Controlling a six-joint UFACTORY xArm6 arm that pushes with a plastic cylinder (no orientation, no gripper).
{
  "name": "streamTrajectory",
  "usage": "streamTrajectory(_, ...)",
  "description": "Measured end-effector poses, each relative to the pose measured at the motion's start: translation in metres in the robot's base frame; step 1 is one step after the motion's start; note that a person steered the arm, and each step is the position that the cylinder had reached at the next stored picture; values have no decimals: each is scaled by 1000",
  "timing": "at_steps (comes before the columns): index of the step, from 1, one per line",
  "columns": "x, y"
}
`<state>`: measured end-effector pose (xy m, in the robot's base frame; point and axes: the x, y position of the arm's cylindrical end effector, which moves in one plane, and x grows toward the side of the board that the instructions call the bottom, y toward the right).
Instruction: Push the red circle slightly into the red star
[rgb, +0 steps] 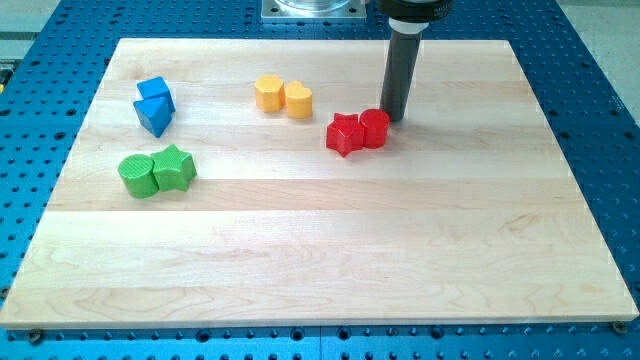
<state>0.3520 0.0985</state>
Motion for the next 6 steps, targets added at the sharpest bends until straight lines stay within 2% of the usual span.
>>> streamTrajectory(1, 0, 0)
streamTrajectory(3, 35, 42)
streamTrajectory(4, 41, 11)
streamTrajectory(6, 24, 18)
